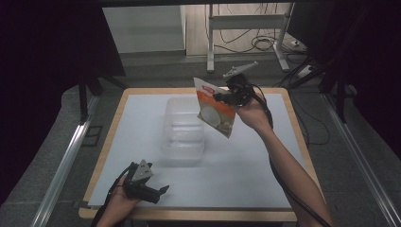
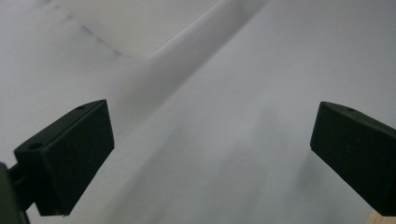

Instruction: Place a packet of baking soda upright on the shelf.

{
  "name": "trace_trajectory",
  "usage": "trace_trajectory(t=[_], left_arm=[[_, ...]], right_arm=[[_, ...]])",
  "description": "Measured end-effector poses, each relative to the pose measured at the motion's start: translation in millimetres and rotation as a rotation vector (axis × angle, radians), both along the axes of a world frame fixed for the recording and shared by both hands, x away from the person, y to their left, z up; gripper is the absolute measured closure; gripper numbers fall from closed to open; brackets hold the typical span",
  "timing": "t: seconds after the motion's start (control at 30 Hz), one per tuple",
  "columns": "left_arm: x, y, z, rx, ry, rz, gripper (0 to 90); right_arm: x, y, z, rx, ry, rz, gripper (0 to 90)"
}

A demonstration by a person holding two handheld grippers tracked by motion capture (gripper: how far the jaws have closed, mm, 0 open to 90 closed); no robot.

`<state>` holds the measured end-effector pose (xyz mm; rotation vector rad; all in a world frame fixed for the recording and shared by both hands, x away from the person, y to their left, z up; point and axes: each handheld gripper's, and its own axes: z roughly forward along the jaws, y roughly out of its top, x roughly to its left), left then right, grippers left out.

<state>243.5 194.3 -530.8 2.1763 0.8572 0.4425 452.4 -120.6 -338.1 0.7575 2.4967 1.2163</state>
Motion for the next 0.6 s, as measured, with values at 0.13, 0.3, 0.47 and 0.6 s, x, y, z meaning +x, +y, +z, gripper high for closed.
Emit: trace_trajectory(t=[0.13, 0.3, 0.47, 0.6], left_arm=[[-0.1, 0.2, 0.1, 0.003, -0.002, -0.003, 0.0], [-0.2, -0.1, 0.1, 0.006, -0.006, -0.006, 0.0], [-0.4, -0.4, 0.0, 0.003, -0.006, -0.006, 0.0], [-0.4, -0.4, -0.1, 0.001, -0.007, -0.004, 0.0]], right_arm=[[0.2, 10.9, -0.9, -0.002, 0.003, 0.018, 88.3], [-3.4, 22.9, 0.7, 0.008, 0.012, 0.05, 88.3], [-11.0, 38.5, 2.7, 0.023, 0.018, 0.099, 88.3], [-16.7, 53.8, 2.5, 0.017, 0.019, 0.134, 88.3]])
